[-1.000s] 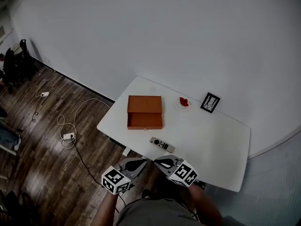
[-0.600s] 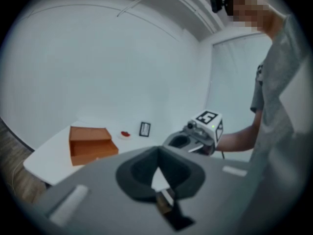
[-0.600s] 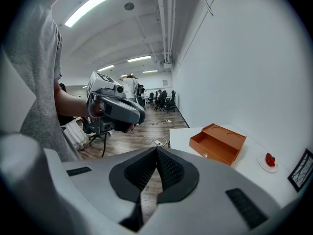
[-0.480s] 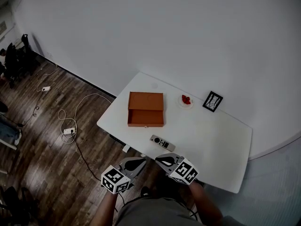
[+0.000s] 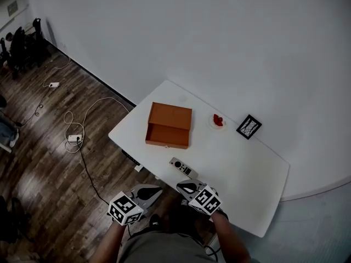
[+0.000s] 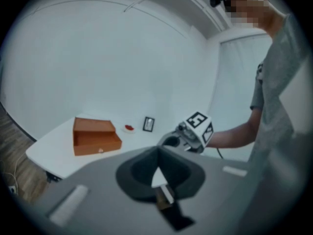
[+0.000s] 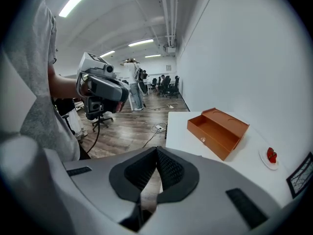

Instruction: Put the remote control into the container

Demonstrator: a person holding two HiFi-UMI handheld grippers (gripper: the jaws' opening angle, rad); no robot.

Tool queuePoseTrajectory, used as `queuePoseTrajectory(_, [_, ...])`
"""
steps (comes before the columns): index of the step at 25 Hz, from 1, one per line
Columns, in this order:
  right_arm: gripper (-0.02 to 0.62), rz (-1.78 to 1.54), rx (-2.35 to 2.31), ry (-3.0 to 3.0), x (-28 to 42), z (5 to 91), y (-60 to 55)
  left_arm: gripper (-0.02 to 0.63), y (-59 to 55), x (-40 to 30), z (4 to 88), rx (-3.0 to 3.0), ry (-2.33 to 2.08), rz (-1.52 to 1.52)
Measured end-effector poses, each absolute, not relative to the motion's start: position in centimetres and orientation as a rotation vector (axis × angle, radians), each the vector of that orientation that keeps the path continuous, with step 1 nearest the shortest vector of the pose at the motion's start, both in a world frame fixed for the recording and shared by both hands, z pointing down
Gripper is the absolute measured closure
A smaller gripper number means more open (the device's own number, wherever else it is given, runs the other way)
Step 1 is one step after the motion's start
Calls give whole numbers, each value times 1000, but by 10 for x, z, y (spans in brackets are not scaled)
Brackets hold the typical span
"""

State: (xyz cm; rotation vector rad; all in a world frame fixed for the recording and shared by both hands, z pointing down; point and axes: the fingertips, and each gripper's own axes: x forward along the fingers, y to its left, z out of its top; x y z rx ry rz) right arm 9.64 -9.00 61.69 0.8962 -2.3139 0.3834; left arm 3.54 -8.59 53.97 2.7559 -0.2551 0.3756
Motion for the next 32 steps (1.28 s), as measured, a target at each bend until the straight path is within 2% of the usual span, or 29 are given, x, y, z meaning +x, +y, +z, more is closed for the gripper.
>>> queuePoseTrajectory(19, [578,257,673,-2093,131,690,-98,607,-75,58,568,2710,-261,470])
queuePoseTrajectory(32, [577,304,689,-2100,148,700,-119,607,-77,70,576,2724,-234,534])
